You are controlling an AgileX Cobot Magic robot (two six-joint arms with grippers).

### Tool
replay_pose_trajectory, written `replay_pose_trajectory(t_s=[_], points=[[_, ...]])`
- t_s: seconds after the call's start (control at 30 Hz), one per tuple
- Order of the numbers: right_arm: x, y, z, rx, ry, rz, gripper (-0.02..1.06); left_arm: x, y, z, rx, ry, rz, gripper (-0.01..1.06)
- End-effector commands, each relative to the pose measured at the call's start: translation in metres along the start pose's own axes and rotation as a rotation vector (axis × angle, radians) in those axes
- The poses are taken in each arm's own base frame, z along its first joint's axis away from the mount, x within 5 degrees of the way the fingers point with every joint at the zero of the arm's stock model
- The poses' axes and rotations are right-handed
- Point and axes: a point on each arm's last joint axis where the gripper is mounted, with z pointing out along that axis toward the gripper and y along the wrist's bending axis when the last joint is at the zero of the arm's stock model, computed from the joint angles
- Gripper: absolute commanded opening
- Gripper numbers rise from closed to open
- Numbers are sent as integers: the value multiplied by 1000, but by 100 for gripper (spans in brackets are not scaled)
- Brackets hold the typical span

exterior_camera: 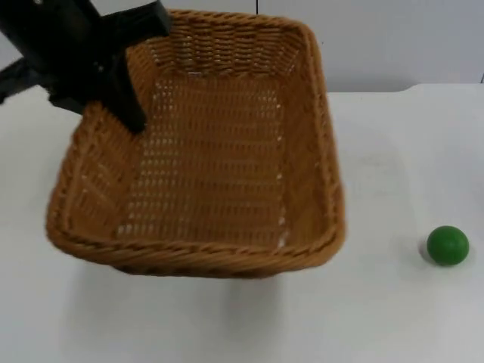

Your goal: Pick up the basket with the left hand and place the triangular block into the basket with the right hand.

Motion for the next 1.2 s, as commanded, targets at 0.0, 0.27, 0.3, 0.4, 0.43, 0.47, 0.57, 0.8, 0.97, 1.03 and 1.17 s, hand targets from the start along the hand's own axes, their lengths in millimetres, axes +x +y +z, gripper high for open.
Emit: replay_pose_trajectory(t_s=[0.0,0.27,0.3,0.4,0.43,0.47,0.57,0.8,0.97,1.03,1.17], points=[[-6,1,18,-27,-15,-34,105,0,-2,-11,-2,-25,4,0],[4,4,121,-137,119,-197,105,2,-2,-11,2,-9,-23,0],[6,5,136,-169,145,-221,105,2,-2,-11,2,-9,-23,0],[3,8,164,-233,171,-269,105,2,-2,-11,1,-7,-24,0],[1,10,176,-268,177,-273,105,2,-2,-11,1,-7,-24,0],[-3,11,189,-304,183,-295,105,2,-2,-11,-2,-8,-22,0],[-11,13,215,-365,196,-333,105,2,-1,-10,-2,-6,-19,0],[-27,39,276,-494,234,-516,105,0,-2,-10,5,-27,-24,0],[-25,72,322,-546,252,-719,105,0,-4,-10,32,-26,-46,0],[-23,77,329,-575,262,-746,105,0,-5,-10,40,-26,-54,0],[-13,87,358,-623,281,-744,105,0,-7,-10,65,-20,-70,0]])
